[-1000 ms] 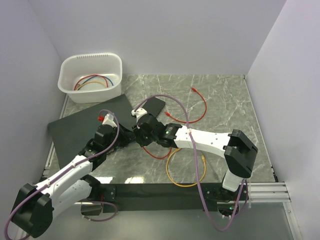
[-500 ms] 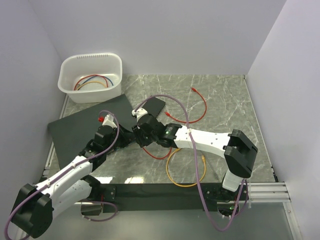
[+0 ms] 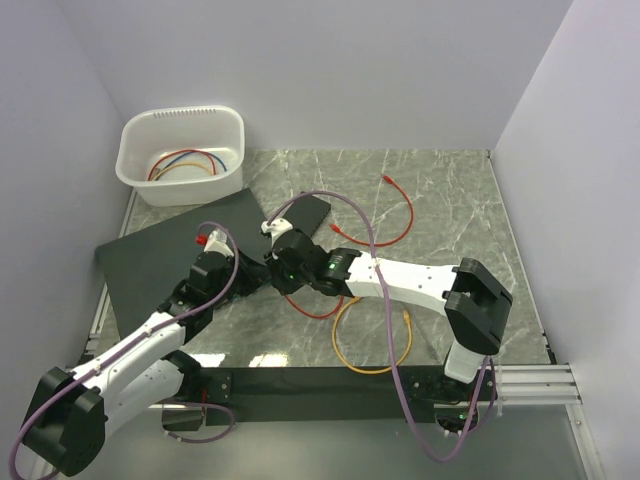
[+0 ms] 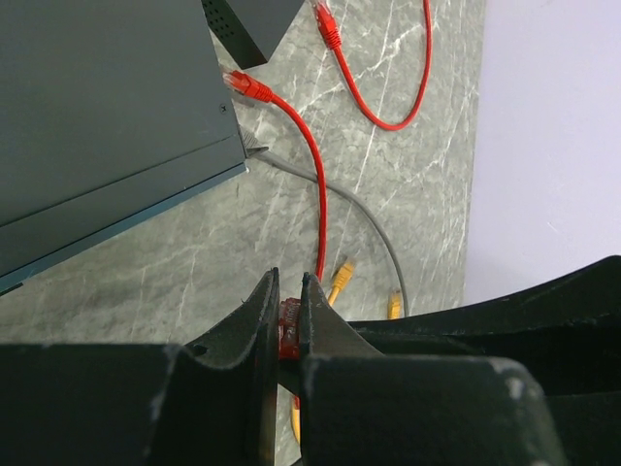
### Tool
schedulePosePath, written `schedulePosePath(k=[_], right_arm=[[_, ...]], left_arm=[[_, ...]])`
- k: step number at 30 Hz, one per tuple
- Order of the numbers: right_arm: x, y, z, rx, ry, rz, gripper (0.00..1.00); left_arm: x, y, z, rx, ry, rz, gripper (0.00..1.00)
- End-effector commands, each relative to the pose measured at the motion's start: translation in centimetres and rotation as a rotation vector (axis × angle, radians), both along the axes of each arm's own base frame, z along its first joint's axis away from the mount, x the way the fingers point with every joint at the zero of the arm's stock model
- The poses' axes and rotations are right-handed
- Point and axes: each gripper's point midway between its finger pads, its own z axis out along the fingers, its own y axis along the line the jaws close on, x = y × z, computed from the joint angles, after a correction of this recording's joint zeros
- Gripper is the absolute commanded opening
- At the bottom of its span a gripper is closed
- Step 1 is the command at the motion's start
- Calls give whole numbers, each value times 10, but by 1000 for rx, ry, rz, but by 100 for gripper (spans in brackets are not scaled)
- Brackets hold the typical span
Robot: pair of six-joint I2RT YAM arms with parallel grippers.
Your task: Insert the plug into the switch port
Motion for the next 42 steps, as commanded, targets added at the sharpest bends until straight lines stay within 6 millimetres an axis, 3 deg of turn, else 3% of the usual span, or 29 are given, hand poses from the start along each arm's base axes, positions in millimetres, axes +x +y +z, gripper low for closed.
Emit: schedulePosePath(k=[1,6,8,12,13,16,21,29,36,42], right_arm=[[8,2,0,-11,-17,-19,25],[6,0,-4,-13,-14,-19,11],[6,-1,-5,-13,-16,-19,7],[4,-9,-19,-40,-7,-28,4],[5,-10,-21,-44,-7,-33,4],[5,-15,-31,-67,1,-43,3],[7,-20,-47,-97,22,-57,0],[11,-11,-74,-140,57,-55,0],[17,7,-88,-149,82,-41,0],[27,14,-91,-156,71,-60,0]], left_arm=[[2,-1,10,-16,-46,2,0],[3,0,11,-15,-51,6,0],[2,0,8,1,-46,-2,5],[10,13,7,88,-44,50,26],[9,15,4,105,-33,49,36],[17,24,5,150,-54,90,47],[30,41,-6,198,-38,123,53],[55,79,-19,254,-51,210,52],[63,89,-28,234,-66,209,52],[60,98,-36,222,-65,235,73]])
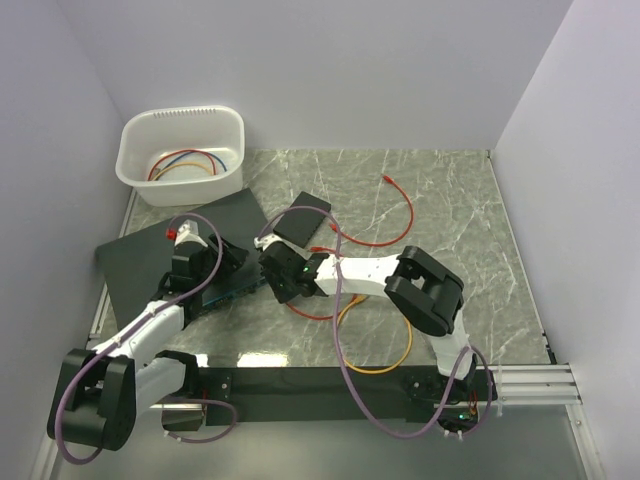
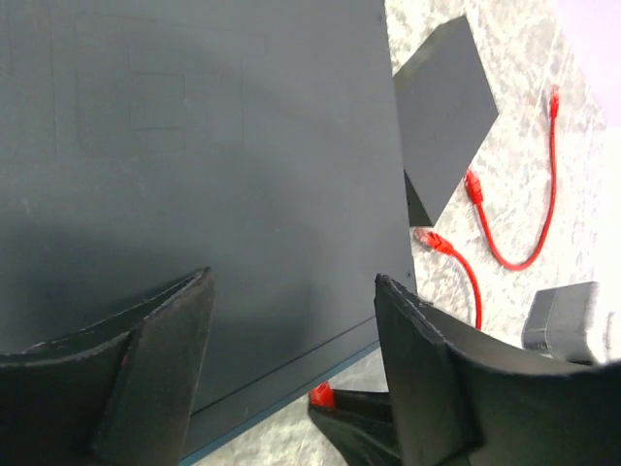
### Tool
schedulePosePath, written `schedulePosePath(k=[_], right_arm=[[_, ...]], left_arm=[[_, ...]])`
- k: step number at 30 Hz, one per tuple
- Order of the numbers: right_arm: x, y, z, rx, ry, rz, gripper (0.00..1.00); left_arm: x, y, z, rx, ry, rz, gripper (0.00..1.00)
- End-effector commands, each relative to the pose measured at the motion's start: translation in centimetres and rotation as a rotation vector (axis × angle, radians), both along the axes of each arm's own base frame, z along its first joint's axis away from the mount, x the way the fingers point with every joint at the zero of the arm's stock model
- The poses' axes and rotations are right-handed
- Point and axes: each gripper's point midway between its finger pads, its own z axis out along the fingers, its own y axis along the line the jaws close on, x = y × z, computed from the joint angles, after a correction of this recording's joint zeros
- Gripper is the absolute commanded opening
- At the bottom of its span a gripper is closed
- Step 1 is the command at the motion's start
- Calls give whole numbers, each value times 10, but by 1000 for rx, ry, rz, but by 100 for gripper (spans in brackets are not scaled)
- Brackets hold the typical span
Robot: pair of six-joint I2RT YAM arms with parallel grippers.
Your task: Insert the plug into the switch port
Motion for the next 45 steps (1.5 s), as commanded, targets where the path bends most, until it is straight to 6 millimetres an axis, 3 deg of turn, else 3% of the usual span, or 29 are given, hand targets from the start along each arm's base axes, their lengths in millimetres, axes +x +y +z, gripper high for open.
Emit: schedulePosePath(k=[1,16,45], right_arm=[[14,10,9,23,-23,-29,0],[40,14,12,27,-55,-88,0],[33,18,55,102,-96,-79,0]], left_arm=[[4,3,5,8,-48,-5,73],[2,6,-3,19,-20,0,59],[2,6,-7,20,-6,-3,54]])
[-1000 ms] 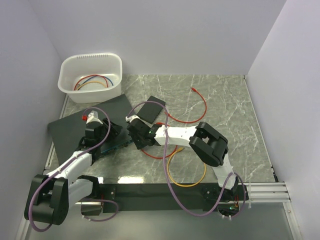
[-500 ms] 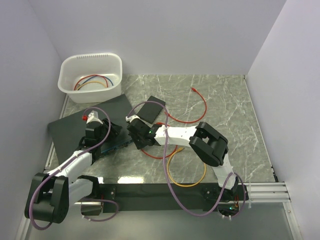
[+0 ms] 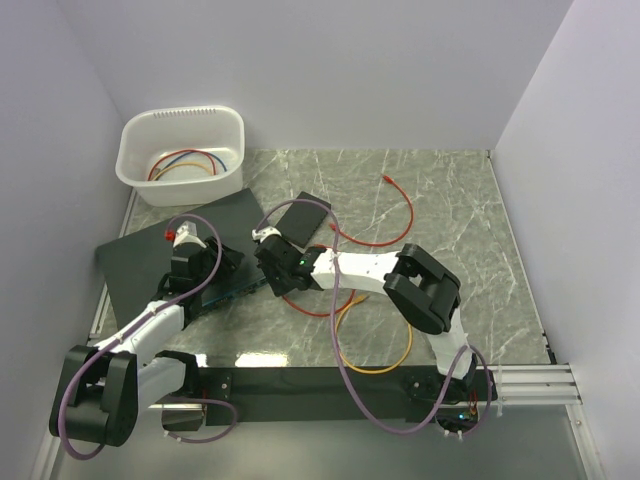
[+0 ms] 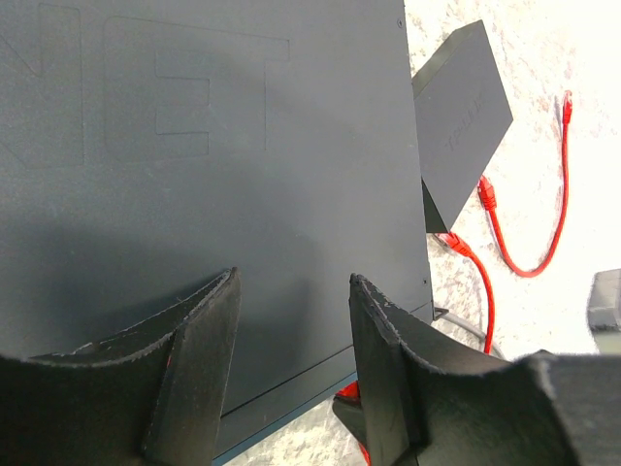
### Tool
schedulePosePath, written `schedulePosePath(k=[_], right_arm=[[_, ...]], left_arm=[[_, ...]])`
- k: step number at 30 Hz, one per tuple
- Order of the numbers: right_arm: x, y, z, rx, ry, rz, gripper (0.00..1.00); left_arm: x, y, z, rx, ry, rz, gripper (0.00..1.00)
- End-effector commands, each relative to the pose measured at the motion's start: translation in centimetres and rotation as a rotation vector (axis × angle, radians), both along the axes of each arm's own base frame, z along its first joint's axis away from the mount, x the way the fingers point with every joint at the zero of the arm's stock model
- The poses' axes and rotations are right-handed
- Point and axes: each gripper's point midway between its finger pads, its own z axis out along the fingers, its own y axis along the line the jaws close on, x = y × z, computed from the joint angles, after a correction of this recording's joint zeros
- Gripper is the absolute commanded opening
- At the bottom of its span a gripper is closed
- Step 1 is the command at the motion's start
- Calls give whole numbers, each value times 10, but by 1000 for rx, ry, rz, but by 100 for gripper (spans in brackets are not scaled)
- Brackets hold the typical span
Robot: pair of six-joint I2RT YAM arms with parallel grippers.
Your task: Insert the plug into the switch port
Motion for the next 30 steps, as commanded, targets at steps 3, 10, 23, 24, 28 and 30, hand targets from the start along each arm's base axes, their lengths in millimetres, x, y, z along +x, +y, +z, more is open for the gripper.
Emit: schedulePosePath(k=[3,10,23,24,28,30], right_arm=[[18,12,40,91,-82,-37,0],[17,21,30,92,-56,-23,0],[14,23,9,68,-32,-20,0],[14,22,8,63,-35,-23,0],[21,17,10,46,-65,-48,0],[24,14,11,33,-73,-67,0]], left_arm=[[0,0,-1,12,-6,-15,54],[0,-1,-2,11,-3,-18,54],[0,-1,-3,12,-1,-20,54],[0,-1,-2,10,-2,-19,54],[0,-1,-2,12,-4,-18,54],[0,-1,-3,12,-1,-20,53]])
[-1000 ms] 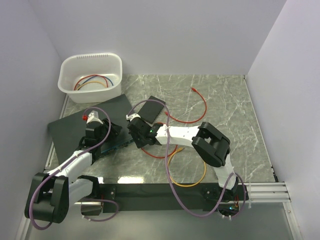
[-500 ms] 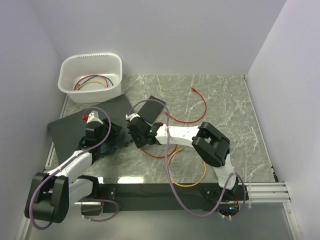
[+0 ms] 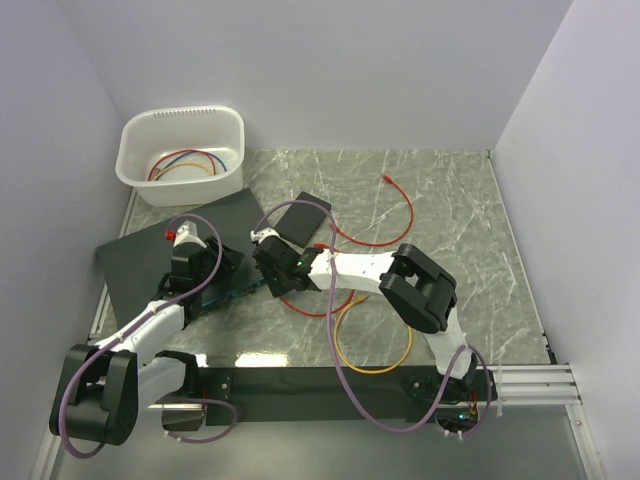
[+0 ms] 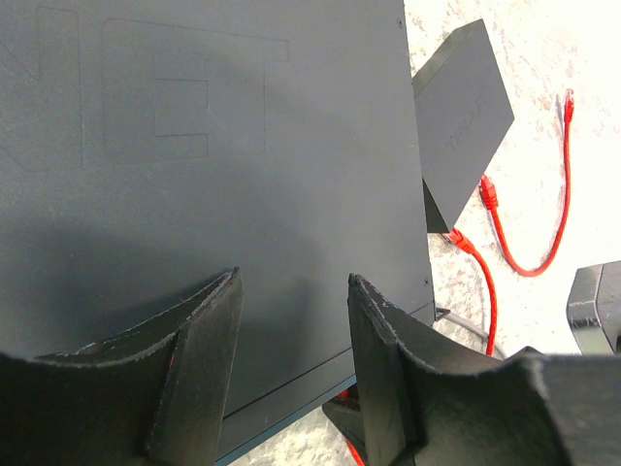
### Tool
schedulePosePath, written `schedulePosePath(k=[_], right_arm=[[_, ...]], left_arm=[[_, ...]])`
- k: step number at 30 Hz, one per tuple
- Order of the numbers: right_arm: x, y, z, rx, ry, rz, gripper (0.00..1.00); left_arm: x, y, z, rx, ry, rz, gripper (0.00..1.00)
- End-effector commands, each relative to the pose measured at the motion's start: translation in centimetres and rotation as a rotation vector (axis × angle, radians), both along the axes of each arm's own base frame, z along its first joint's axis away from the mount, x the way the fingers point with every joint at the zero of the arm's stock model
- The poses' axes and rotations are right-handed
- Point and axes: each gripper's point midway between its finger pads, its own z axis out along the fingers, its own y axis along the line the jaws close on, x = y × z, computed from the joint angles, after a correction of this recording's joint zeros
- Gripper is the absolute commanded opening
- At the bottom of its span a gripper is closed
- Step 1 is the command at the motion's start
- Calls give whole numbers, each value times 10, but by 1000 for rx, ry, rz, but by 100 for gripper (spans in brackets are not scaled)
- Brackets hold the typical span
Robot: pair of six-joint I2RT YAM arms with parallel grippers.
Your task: Insert the plug into the switch port
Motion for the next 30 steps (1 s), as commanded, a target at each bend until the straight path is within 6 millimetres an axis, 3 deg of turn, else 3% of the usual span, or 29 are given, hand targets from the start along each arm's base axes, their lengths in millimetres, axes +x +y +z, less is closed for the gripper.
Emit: schedulePosePath(k=[1,7,16,30], right_arm=[[28,4,16,14,-88,-85,0],[44,-10,14,0,-94,-144,0],[52,-3,12,-29,-101,-174,0],[70,14,42,-52,-160,-230,0]], left_arm=[[-1,-1,-2,6,1,-17,53],[-1,-1,-3,6,-1,-17,53],[-1,-1,-2,4,0,-16,53],[-2,-1,-1,3,-8,-16,53]])
